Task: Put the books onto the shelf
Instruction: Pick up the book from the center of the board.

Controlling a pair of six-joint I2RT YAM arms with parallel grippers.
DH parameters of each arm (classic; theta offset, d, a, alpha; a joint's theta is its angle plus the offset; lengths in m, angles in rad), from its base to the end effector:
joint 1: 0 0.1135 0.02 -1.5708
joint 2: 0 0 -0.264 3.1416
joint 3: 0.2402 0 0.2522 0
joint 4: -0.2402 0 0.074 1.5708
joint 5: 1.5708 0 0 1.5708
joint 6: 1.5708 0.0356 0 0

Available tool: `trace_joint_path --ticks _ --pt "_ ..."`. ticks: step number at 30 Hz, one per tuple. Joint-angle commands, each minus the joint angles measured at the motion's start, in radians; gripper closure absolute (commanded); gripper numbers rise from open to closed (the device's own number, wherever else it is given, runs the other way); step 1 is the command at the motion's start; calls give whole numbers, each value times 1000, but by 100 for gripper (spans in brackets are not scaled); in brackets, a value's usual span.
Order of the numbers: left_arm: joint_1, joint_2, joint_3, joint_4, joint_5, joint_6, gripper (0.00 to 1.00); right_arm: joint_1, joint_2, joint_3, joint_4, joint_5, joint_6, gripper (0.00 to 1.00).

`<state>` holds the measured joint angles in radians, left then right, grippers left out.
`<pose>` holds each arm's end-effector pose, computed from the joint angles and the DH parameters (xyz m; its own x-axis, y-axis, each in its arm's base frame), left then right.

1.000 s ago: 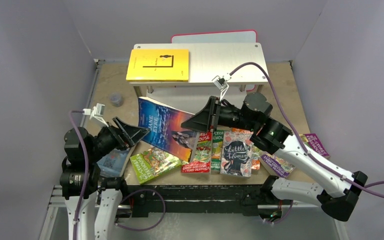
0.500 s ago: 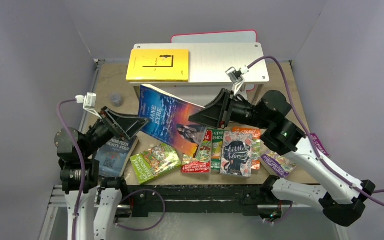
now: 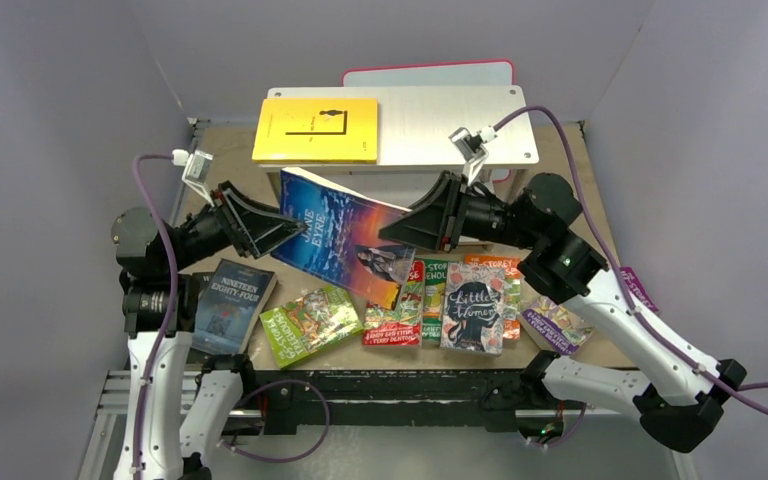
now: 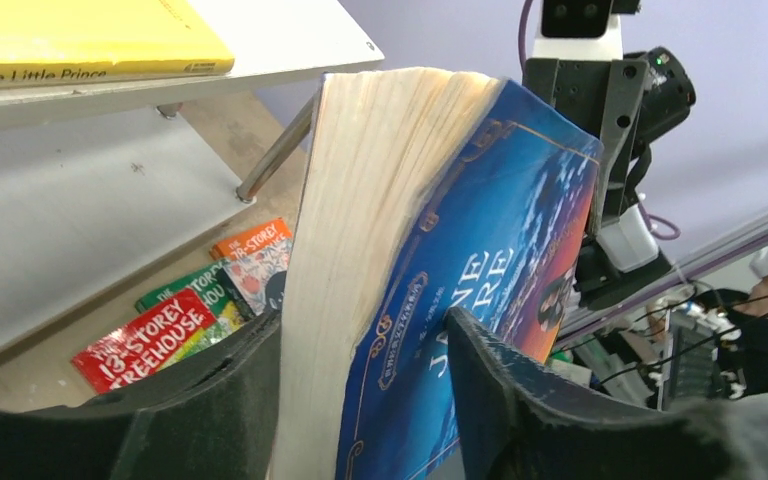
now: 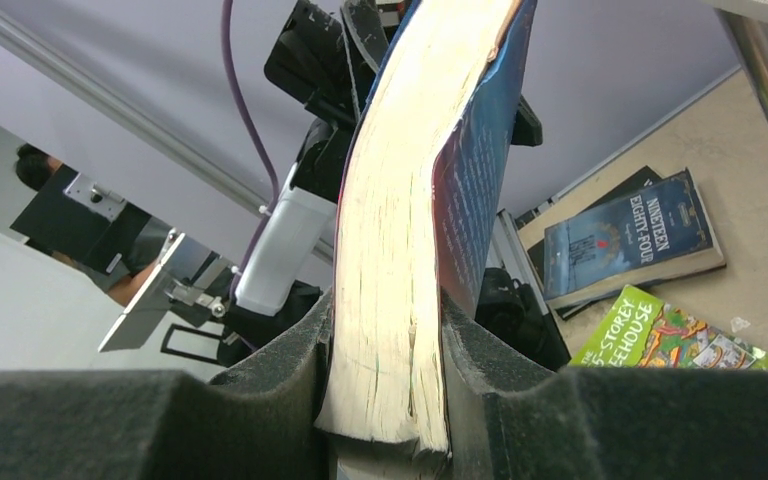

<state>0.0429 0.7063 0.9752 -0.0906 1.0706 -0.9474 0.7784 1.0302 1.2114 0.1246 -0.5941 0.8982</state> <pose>0.1302 -0.0257 0.4239 -0.5803 -0.4146 -0.7009 0.6356 0.3075 -0.7082 0.1377 0.1637 0.4742 -0.6189 0.3001 -0.7259 -0.7670 -0.0313 0.6409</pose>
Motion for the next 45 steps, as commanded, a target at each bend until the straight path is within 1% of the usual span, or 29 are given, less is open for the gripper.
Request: trace_joint_path --ticks 1,2,3,6,10,12,14,16,17,18,20,23,27,31,33,35,37,38,40,45 --pt "-19 -26 43 49 72 54 51 -6 -30 92 259 -17 11 100" --pt "-24 -27 46 49 77 57 56 -8 -30 93 249 -9 0 100" --pt "-29 -27 50 47 80 63 65 -11 -31 96 235 -1 -16 100" --pt "-33 -20 69 45 78 74 82 -19 -42 95 186 52 -77 100" --pt "-34 -6 107 40 63 79 99 -25 -61 85 154 105 -147 100" --pt "-34 -5 134 43 38 78 100 -26 -62 80 145 123 -162 100" --pt "-34 -5 170 46 -16 64 100 -27 -61 78 131 142 -179 100" --pt "-34 0 194 104 -69 1 100 -28 -61 69 129 164 -195 100" --pt "-34 4 205 129 -105 -33 100 -28 -62 68 121 179 -203 98" --pt "-34 10 219 134 -137 -54 100 -28 -63 68 112 198 -216 92" --pt "-34 26 248 124 -201 -87 100 -29 -67 68 102 239 -236 77" --pt "-34 55 285 102 -270 -135 100 -28 -67 78 100 282 -253 64" --pt "-33 78 308 98 -364 -208 100 -28 -38 108 106 306 -244 54" --pt "-34 94 308 93 -437 -275 100 -31 16 162 114 327 -207 54" --pt "-34 104 318 23 -477 -279 100 -31 42 196 101 351 -187 53" --pt "-34 114 325 17 -499 -305 100 -32 56 214 75 392 -167 36" --pt "-33 123 323 64 -517 -368 100 -34 57 208 80 416 -142 26" --pt "-34 128 324 105 -523 -407 100 -34 57 206 78 425 -128 22" --pt "-34 138 333 159 -538 -467 100 -34 63 208 56 449 -87 17" --pt "-34 162 353 250 -595 -555 100 -36 69 216 -49 537 55 11"
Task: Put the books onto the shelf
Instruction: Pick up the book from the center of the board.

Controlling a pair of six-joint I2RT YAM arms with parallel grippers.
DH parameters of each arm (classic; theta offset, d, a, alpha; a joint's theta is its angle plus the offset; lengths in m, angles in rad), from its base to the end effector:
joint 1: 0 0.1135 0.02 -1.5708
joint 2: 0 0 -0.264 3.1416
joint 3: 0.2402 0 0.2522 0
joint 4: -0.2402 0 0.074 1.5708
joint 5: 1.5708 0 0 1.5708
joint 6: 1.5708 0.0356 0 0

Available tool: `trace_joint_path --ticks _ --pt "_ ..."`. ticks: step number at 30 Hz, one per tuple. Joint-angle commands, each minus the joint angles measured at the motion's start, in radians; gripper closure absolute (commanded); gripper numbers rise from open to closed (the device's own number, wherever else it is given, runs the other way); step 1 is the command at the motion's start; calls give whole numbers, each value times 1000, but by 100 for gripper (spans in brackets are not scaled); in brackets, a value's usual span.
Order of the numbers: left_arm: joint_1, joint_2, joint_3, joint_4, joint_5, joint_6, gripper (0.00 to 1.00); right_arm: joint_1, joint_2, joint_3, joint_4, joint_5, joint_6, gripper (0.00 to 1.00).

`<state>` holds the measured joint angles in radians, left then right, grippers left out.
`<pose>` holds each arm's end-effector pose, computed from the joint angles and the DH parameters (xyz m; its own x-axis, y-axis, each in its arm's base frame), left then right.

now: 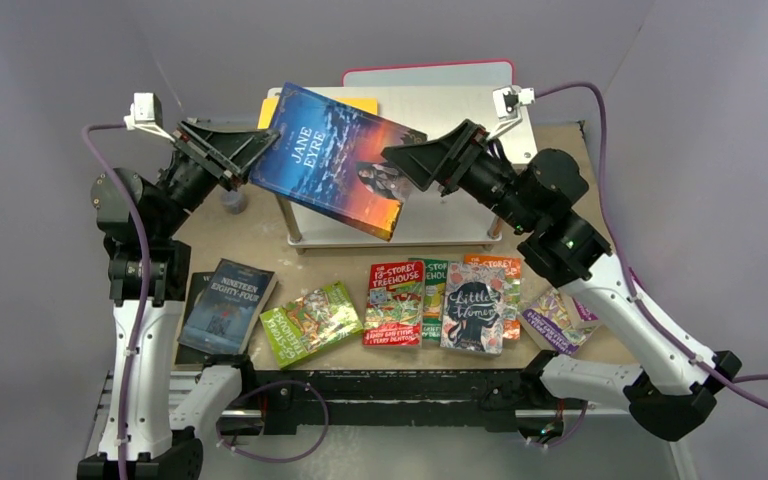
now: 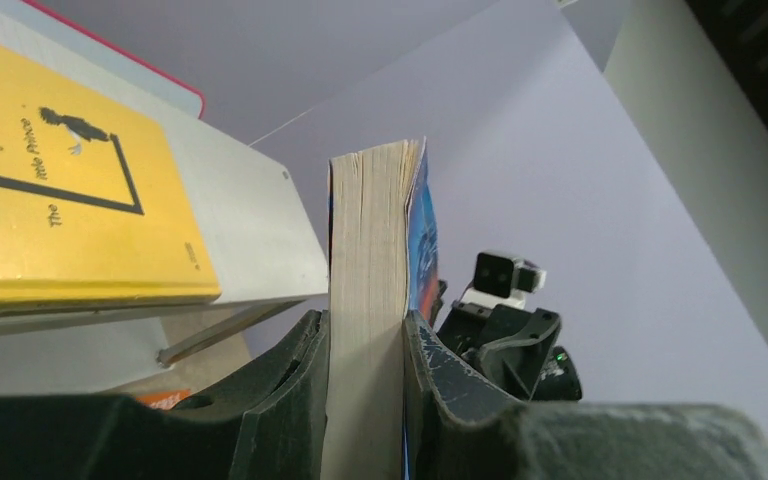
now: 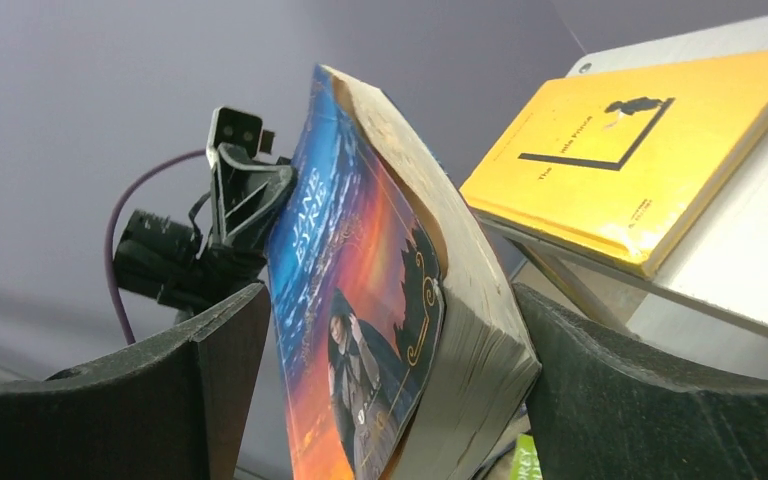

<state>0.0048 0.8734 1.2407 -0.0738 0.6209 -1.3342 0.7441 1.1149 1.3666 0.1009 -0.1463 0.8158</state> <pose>0.1562 -0.0200 0.4896 -0.4698 -0.7930 -0.3880 0.4109 0.1926 -0.8911 0.1646 0.1586 0.5074 -0.3872 0.6229 -0.6798 -0.7132 0.2649 0.6490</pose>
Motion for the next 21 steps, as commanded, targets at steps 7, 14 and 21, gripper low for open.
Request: trace_joint_path --ticks 7,14,21 --pt "5 37 47 335 -195 -271 100 -4 56 112 -59 69 308 25" --pt "4 103 80 241 -101 -195 100 -21 111 198 -59 70 249 84" --pt "5 115 70 251 238 -50 52 -36 123 204 19 1 209 100"
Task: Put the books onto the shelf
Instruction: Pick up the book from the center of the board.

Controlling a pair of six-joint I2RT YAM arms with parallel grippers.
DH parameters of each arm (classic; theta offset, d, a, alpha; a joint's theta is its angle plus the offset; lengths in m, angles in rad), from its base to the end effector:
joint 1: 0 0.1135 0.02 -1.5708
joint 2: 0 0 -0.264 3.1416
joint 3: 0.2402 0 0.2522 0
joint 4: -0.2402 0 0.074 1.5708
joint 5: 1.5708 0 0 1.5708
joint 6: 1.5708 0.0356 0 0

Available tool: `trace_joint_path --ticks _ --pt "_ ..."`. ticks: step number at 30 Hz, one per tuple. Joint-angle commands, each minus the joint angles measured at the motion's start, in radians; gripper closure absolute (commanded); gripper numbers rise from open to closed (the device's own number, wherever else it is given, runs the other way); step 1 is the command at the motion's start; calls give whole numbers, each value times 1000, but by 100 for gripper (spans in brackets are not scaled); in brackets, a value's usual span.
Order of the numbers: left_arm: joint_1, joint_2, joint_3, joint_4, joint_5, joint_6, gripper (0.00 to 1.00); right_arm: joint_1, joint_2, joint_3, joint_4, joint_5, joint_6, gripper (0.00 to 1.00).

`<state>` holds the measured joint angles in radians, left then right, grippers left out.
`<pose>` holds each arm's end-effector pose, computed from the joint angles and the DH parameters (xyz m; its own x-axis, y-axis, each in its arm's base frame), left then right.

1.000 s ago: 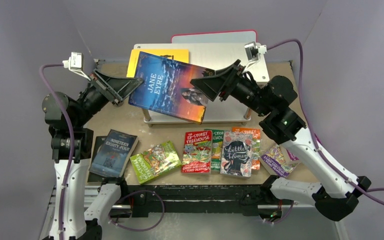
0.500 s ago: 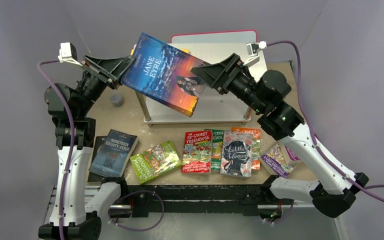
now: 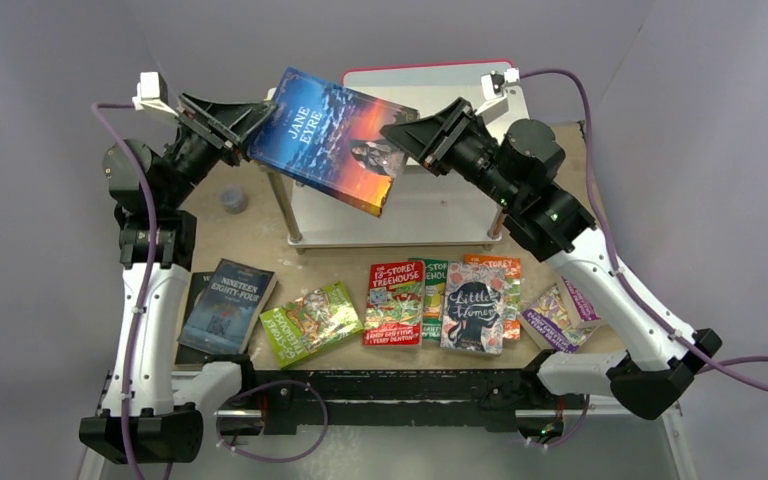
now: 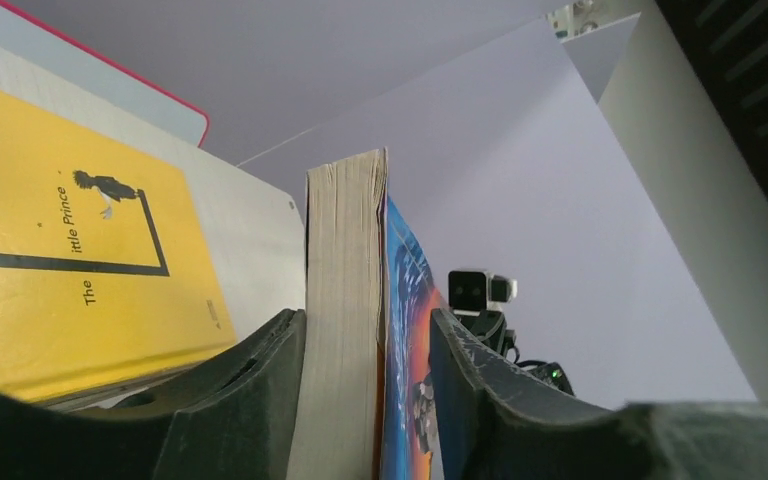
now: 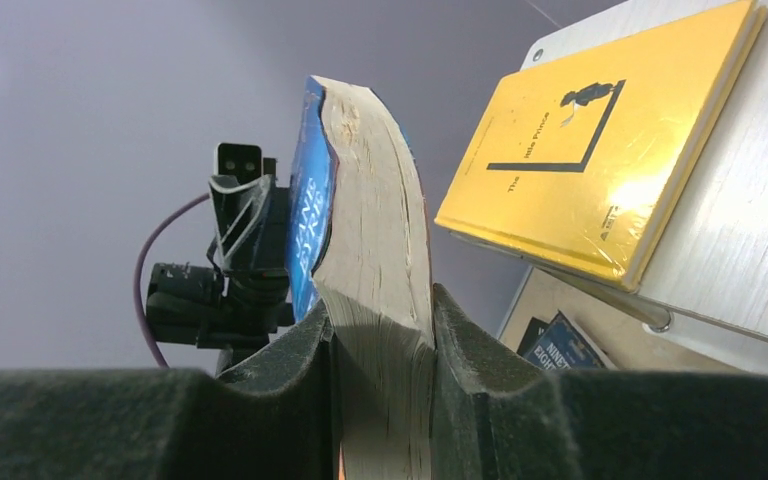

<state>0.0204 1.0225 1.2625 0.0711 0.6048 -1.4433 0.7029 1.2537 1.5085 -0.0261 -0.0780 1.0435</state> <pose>0.2048 -0.0161 0.4869 -0.4812 -0.8259 -0.2937 0.3702 0.1122 -0.9221 0.2013 0.1742 0.5090 -0.5199 0.6887 -0.5054 -0.5029 0.2314 0.8328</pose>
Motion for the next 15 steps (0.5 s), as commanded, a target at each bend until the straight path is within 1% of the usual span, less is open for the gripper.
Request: trace_joint_path --ticks 1,3,5,9,13,15 --pt "-11 -36 40 119 295 67 49 4 -20 61 158 -72 -28 100" --pt "-11 -45 29 139 347 83 46 1 -29 62 173 -79 -52 100" --pt "-11 -57 33 151 398 104 45 -5 -40 71 166 -85 -79 100" --pt "-11 -91 58 137 444 165 43 -25 -43 114 123 -140 -134 100" --pt "-11 -101 127 -50 454 320 49 -42 -51 137 88 -182 -197 100" --pt "-11 -104 131 -57 448 327 60 -49 -51 154 73 -221 -236 100"
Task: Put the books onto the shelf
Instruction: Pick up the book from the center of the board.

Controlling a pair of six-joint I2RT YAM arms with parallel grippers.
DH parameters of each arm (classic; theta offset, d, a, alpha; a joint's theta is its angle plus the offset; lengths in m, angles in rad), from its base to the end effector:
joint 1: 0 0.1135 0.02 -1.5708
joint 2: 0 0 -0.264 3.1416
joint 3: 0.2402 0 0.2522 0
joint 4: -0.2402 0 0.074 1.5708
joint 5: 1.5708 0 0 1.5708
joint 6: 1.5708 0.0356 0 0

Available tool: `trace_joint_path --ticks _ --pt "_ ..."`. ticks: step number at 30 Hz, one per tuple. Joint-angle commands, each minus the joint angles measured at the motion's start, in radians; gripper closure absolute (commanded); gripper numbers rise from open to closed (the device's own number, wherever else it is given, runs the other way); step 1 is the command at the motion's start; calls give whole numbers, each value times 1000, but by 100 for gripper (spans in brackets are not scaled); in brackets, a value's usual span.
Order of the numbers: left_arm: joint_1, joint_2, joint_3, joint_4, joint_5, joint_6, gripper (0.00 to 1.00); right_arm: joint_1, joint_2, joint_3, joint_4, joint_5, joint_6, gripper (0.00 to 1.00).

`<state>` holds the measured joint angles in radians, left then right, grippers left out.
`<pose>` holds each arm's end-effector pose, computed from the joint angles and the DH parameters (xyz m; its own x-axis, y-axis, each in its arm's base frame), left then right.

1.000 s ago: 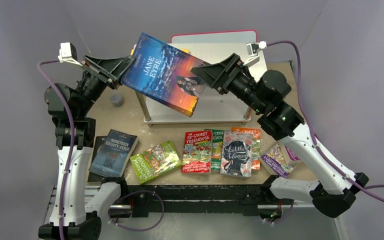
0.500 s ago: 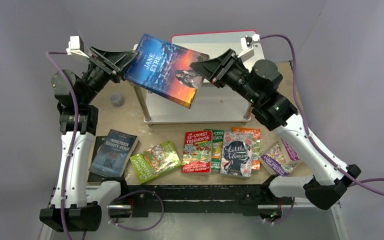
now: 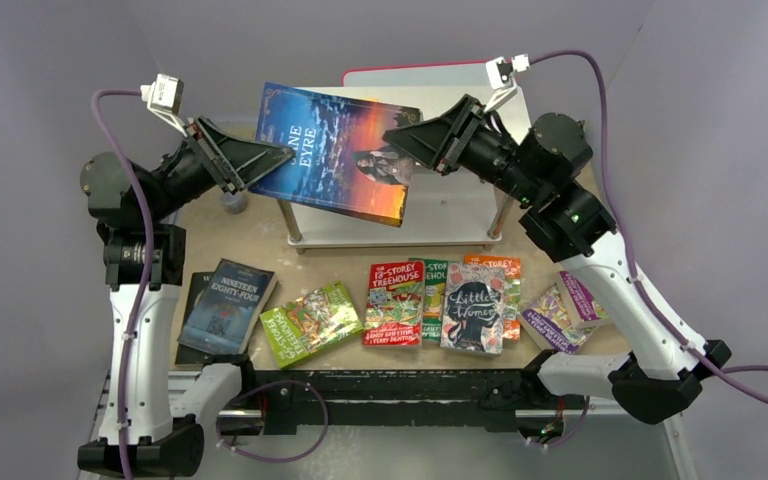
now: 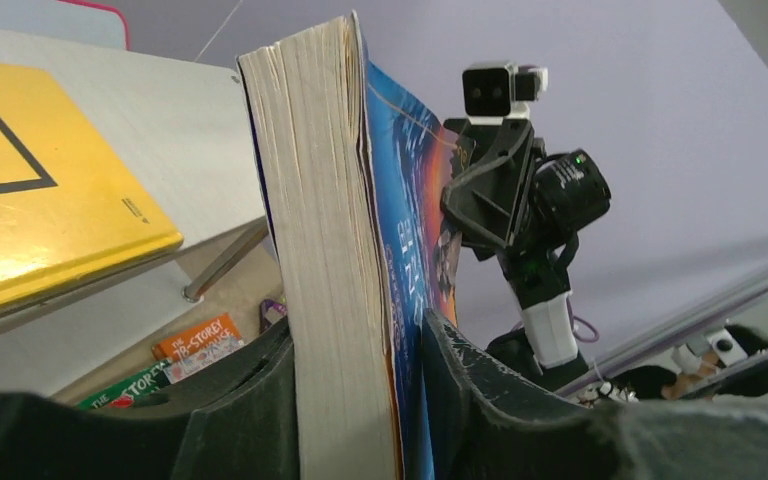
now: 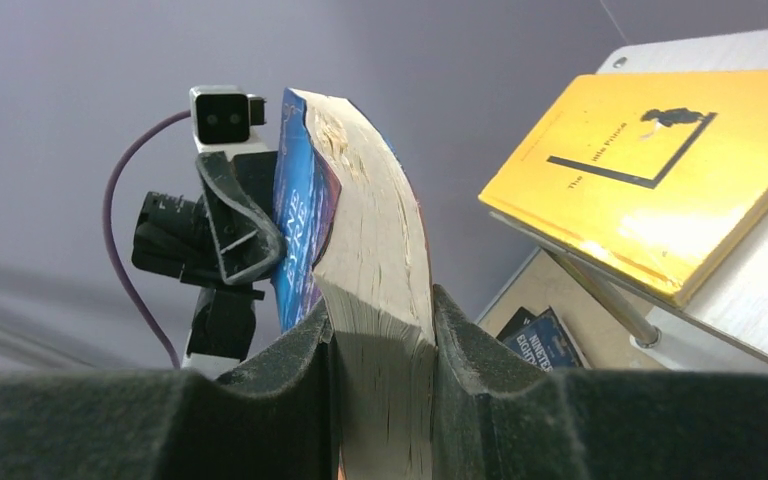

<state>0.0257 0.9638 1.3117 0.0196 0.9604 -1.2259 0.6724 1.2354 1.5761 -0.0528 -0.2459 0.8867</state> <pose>0.1680 -0.0249 0.5042 -0.5841 -0.5546 -0.5926 0.5915 0.2091 -0.7787 0.1886 0.1612 0.5320 -0.4693 0.5872 -0.6595 -0.6693 0.2506 0.6994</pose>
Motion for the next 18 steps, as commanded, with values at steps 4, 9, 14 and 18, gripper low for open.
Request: trace_joint_path --ticks 4,9,14,18 --pt "-16 -48 91 9 25 69 100 -22 -42 90 76 -78 -124 97" --pt "-16 -58 120 25 -136 7 100 -23 -68 38 81 -33 -109 32" --pt "-17 -63 127 111 -255 -70 100 -23 -111 -56 84 49 -11 14" --pt "-17 -55 126 192 -288 -115 100 -22 -127 -129 109 51 105 11"
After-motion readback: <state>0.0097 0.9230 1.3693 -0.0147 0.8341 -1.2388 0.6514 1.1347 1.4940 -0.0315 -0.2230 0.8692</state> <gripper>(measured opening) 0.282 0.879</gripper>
